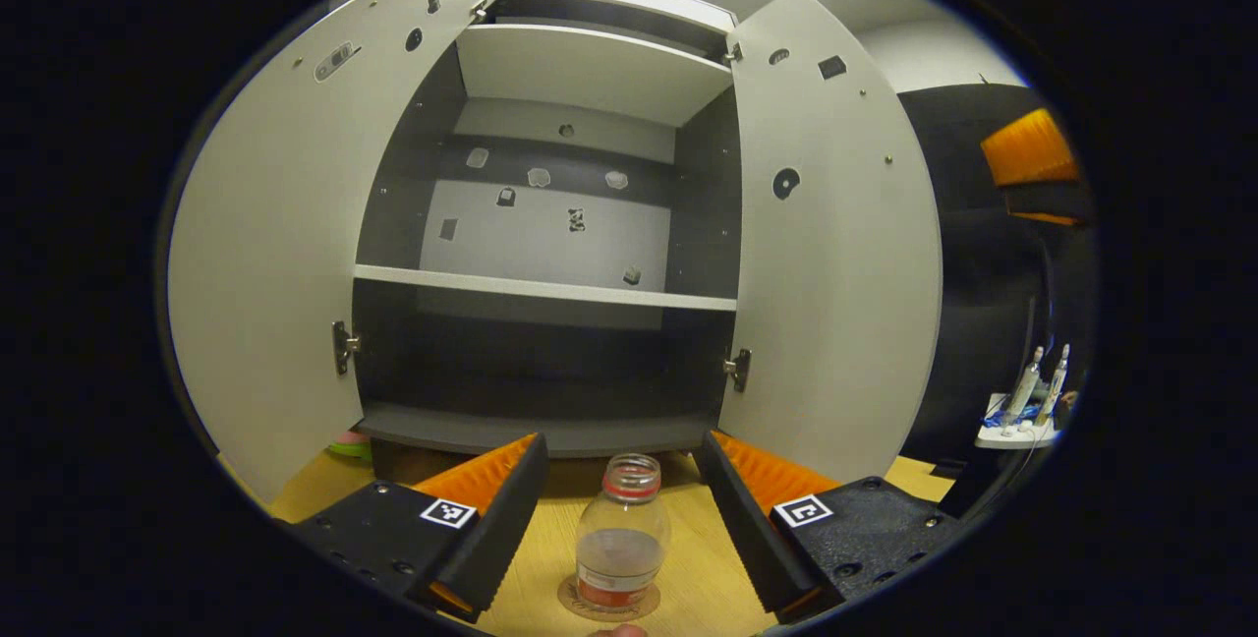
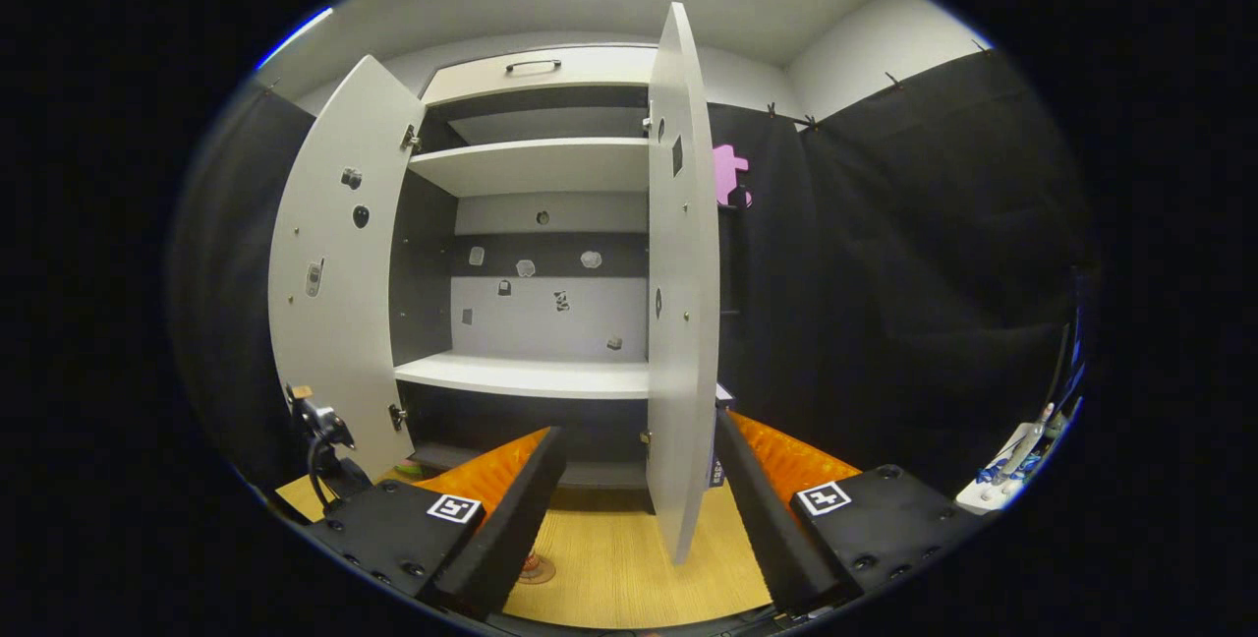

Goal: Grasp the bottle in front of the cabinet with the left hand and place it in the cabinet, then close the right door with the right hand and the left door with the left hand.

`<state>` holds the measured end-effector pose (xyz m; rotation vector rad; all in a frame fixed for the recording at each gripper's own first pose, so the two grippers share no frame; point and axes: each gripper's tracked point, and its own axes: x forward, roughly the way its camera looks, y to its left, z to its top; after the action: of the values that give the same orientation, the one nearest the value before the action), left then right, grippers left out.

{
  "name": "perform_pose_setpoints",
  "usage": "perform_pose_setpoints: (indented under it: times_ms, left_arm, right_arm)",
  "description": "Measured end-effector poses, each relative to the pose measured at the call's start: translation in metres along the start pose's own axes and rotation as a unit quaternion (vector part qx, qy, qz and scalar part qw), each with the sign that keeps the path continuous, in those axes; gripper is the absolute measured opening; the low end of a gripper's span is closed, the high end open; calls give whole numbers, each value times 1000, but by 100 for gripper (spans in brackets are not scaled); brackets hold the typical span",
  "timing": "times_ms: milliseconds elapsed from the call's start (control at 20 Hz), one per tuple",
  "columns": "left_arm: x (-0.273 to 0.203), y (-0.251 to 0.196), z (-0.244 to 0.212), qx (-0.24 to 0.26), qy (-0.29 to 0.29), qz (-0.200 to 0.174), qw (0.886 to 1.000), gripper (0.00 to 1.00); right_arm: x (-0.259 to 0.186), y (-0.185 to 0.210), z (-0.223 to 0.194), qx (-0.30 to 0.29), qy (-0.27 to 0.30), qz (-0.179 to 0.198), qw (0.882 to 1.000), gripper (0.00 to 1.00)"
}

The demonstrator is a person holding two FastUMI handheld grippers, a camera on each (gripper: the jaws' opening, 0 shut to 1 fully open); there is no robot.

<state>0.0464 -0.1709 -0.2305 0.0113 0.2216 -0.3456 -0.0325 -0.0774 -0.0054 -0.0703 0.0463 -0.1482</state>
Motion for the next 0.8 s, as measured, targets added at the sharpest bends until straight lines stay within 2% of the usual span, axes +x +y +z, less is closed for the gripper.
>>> perform_pose_setpoints:
  times_ms: [100, 250, 400, 600, 700, 800]
  left_arm:
    - [1, -4, -20, 5, 8, -3, 1000, 95]
    - [4, -3, -52, 15, 34, 13, 999, 95]
    - [8, -1, -70, -3, 38, 26, 999, 95]
    - [7, -1, -97, -42, 60, 24, 997, 95]
    - [7, 2, -104, -42, 65, 30, 997, 95]
    - [7, 1, -108, -38, 68, 17, 997, 95]
  right_arm:
    - [1, -1, -1, -2, 2, 2, 1000, 100]
    - [2, 0, -1, -12, 4, 8, 1000, 100]
    - [5, 4, -7, -25, 15, 17, 999, 100]
    - [8, 13, -16, -18, 27, 31, 999, 100]
    - [9, 16, -18, -18, 29, 36, 999, 100]
    - [10, 18, -20, -17, 31, 40, 999, 100]
